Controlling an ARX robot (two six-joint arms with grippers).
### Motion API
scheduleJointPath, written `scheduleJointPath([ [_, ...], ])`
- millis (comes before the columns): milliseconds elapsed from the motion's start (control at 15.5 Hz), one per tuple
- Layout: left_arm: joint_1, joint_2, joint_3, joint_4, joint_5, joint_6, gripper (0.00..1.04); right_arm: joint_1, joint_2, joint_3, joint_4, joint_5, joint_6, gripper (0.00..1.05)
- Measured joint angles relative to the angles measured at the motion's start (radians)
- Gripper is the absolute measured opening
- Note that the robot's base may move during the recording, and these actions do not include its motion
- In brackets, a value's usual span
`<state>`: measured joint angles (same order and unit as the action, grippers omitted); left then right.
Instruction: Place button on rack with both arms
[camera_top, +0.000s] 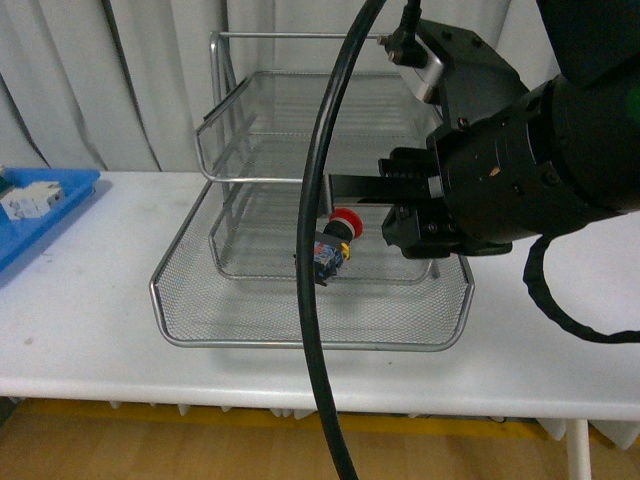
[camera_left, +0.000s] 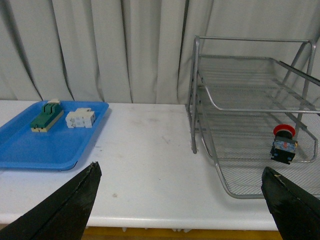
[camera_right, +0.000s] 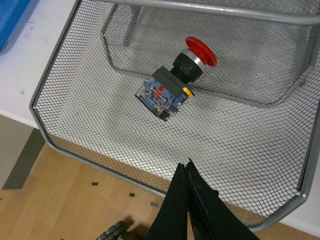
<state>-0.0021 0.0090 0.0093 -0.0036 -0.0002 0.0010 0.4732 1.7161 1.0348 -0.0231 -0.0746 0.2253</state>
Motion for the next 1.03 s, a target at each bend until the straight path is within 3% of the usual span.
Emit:
scheduleJointPath([
  [581,0.0,0.0,0.0,0.0,0.0,0.0,0.98,0.059,0.033,-0.196,0.032,-0.013,0.022,0.02],
  [1032,0.0,0.0,0.0,0.0,0.0,0.0,0.98,0.072,0.162,-0.119,0.079,-0.002,0.06,0.02],
])
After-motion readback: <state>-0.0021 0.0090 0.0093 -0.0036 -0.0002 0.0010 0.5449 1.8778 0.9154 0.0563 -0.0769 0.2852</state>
